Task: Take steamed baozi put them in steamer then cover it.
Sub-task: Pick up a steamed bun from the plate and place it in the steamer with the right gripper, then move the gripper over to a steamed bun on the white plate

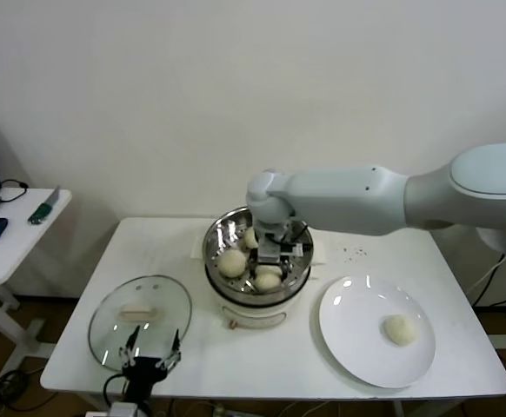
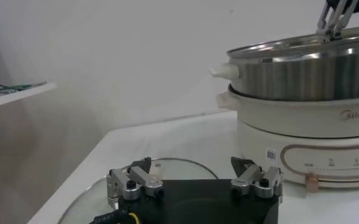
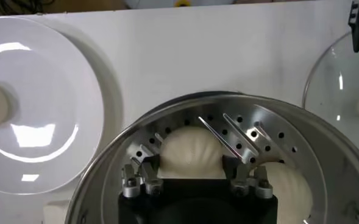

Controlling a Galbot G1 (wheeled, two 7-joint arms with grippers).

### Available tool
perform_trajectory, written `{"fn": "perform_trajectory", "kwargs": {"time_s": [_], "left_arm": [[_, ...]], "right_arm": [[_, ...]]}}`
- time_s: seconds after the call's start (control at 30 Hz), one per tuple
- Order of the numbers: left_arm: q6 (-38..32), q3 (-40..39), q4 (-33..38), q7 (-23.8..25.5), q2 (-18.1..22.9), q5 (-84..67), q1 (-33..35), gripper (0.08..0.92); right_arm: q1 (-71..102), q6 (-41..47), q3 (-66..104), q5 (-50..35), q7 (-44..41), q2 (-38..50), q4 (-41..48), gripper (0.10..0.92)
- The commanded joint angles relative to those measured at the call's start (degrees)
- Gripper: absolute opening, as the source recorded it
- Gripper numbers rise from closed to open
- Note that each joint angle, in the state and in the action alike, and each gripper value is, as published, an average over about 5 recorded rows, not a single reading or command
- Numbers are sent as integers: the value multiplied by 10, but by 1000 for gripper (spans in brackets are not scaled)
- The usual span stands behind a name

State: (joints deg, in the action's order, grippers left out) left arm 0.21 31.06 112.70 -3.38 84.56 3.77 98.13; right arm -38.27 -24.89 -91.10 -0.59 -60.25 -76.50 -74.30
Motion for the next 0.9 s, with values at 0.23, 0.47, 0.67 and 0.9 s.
{"fn": "perform_trajectory", "kwargs": {"time_s": [0.23, 0.47, 0.67, 0.9], "left_arm": [[1, -1, 0, -2, 0, 1, 1, 823], [0, 1, 1, -2, -5, 0, 6, 823], [4, 4, 6, -3, -13, 4, 11, 823], [5, 8, 11, -4, -14, 5, 12, 823]], "right_arm": [[1, -27, 23, 11, -9, 0, 16, 812], [-21, -72, 66, 53, -12, 27, 32, 823], [-48, -44, 98, 41, -11, 107, 15, 823], [-105, 147, 18, -117, 20, 252, -67, 823]]}}
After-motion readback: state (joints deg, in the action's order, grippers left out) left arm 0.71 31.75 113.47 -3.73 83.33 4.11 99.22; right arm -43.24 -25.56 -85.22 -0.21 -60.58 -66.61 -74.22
